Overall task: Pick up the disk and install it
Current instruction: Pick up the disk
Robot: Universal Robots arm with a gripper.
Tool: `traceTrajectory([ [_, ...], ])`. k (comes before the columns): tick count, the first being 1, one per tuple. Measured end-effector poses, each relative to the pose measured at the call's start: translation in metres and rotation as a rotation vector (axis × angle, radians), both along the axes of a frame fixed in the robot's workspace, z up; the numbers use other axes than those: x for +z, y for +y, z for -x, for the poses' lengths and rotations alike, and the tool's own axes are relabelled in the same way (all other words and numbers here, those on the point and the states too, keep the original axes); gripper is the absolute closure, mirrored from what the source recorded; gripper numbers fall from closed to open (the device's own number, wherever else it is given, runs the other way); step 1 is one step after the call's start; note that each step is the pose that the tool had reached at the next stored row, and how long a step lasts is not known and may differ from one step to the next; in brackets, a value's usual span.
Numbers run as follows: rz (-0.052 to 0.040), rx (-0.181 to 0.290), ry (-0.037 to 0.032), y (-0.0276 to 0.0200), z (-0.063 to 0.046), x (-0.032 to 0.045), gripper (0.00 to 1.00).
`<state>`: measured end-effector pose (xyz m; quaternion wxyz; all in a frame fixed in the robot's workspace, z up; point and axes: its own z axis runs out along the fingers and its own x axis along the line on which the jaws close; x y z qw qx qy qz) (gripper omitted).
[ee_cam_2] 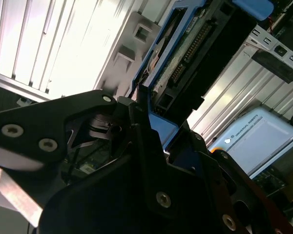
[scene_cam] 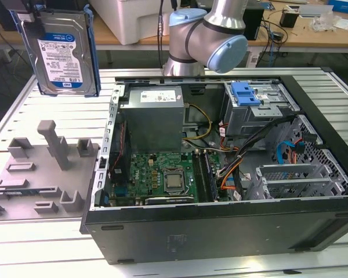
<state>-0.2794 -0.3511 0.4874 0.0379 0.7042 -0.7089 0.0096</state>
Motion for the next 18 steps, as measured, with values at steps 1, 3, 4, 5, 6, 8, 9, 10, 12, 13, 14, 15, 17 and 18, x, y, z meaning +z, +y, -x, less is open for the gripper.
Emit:
traceTrajectory([
  [1,0.0,0.0,0.0,0.0,-0.001,0.0,0.64],
  [3,-0.0001,0.0,-0.0004,0.0,-0.004,0.0,0.64],
  [4,0.0,0.0,-0.0006,0.0,-0.005,0.0,0.64],
  [5,-0.0001,0.0,-0.0012,0.0,-0.006,0.0,0.64],
  [6,-0.0001,0.0,-0.0023,0.0,-0.007,0.0,0.64],
  [8,0.0,0.0,-0.0049,0.0,-0.009,0.0,0.64],
  [9,0.0,0.001,-0.0062,0.0,-0.01,0.0,0.64],
  [10,-0.0001,0.001,-0.0072,0.0,-0.011,0.0,0.64],
  [12,0.0,0.005,-0.0226,0.0,-0.02,0.0,0.64],
  [13,0.0001,0.006,-0.0273,0.0,-0.023,0.0001,0.64],
  [14,-0.0001,0.007,-0.0296,0.0,-0.024,0.0,0.64],
  [15,-0.0001,0.007,-0.0314,-0.0001,-0.025,0.0,0.64],
  [17,0.0,0.009,-0.0344,-0.0003,-0.027,0.0,0.64],
  [18,-0.0001,0.009,-0.0357,-0.0004,-0.029,0.0,0.64],
])
